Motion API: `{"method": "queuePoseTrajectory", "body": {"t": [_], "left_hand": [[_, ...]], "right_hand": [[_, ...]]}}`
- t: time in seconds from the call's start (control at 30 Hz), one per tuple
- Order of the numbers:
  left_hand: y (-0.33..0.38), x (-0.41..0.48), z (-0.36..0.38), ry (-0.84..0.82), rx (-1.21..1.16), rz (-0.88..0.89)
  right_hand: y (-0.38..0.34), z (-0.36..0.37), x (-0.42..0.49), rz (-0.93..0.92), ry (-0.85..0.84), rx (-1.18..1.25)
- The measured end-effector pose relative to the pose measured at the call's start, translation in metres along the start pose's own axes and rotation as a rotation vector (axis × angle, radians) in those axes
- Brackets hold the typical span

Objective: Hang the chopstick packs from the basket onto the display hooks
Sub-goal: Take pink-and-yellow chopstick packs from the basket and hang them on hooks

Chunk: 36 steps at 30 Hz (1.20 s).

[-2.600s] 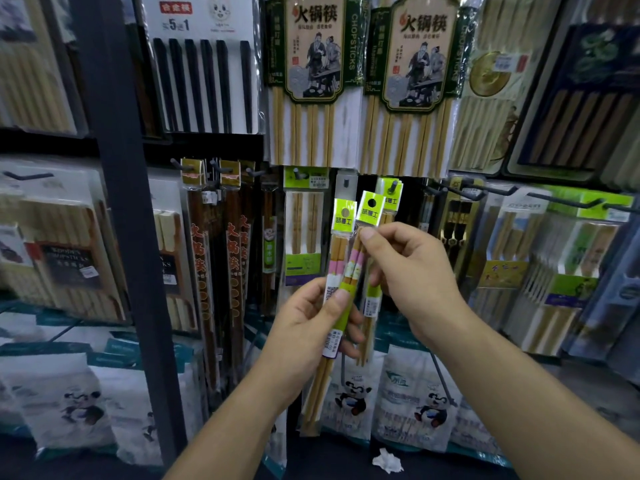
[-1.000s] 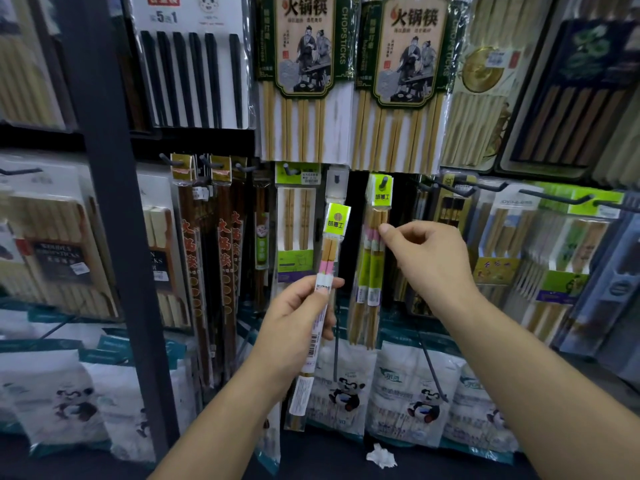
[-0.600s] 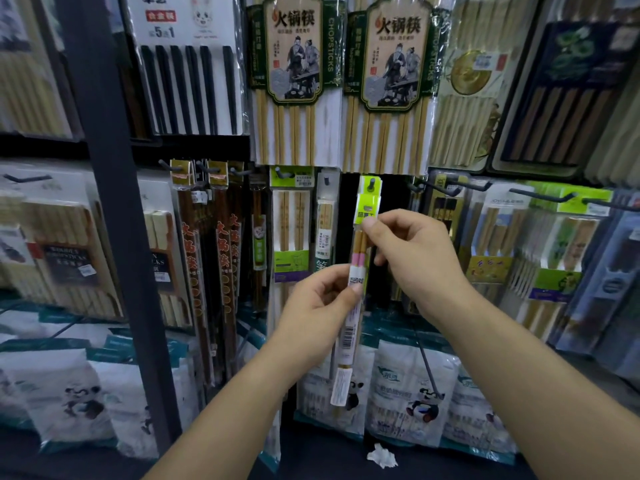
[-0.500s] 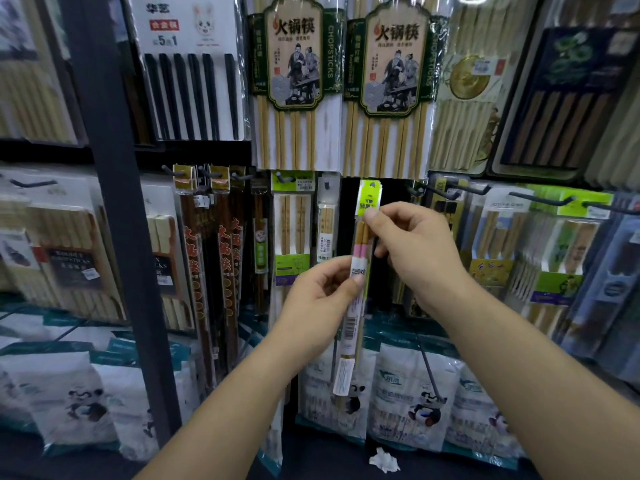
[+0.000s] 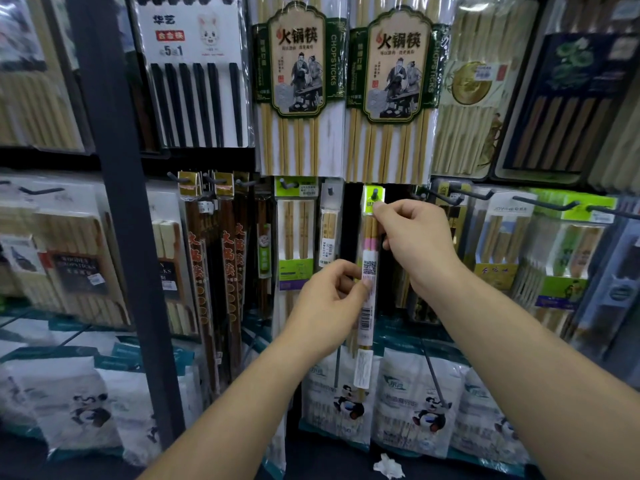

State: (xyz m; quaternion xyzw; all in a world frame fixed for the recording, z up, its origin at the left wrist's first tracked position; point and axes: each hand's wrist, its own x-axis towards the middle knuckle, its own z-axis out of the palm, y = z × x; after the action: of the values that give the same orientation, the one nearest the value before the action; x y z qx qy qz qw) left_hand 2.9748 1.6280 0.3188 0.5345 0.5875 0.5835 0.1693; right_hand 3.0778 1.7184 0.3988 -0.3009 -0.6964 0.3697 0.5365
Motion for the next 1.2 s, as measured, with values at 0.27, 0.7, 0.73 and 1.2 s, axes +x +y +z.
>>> {"method": "queuePoseTrajectory", "body": {"t": [0.27,0.7,0.73,1.2], "left_hand": [[0.005,0.005,0.001,0.178,0.394,0.16],[0.002,0.049,0.043,0.061,-0.38,-0.189],[0.0,0.054,0.044,0.066,-0.369,-0.188],[-0.008,0.092,0.055,0.096,-0.21,-0.261]], "right_hand": [[0.031,-0.012,-0.007,-0.131,0.038,-0.219],[0.096,0.018,-0.021,-0.035,-0.398,0.048],[0.099,0.018,-0.016,-0.046,-0.411,0.029],[0.132,0.01,0.022,-0.134,-0.495,-0.165]]}}
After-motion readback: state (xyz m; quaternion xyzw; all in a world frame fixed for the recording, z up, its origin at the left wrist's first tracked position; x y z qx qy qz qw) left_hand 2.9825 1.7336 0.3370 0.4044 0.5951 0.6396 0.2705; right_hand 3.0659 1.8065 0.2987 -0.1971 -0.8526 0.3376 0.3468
